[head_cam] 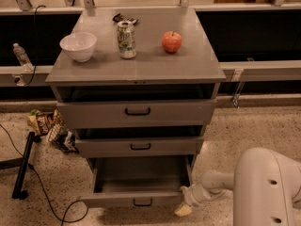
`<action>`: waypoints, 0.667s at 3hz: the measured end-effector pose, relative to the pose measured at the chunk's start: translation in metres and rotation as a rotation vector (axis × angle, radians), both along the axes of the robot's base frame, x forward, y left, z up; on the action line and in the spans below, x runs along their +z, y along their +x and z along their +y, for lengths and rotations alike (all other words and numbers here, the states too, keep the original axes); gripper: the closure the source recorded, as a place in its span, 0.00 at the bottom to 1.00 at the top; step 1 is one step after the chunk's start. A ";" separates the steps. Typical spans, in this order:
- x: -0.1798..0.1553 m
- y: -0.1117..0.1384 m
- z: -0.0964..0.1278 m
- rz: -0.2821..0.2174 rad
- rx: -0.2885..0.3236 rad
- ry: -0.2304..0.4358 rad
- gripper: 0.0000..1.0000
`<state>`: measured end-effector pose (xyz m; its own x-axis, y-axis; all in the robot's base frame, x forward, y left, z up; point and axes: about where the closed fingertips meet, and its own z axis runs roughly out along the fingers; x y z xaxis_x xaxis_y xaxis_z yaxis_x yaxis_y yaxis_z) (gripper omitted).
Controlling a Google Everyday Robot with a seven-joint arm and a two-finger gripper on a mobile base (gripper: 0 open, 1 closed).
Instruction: Open bottom drawer
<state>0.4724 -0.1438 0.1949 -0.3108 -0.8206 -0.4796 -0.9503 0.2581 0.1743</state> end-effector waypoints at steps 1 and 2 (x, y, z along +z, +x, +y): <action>0.000 0.000 0.000 0.000 0.000 0.000 0.82; 0.001 0.000 0.000 0.000 0.000 0.000 1.00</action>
Offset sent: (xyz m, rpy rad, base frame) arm 0.0001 0.0000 0.0001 0.0000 -0.0002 0.0001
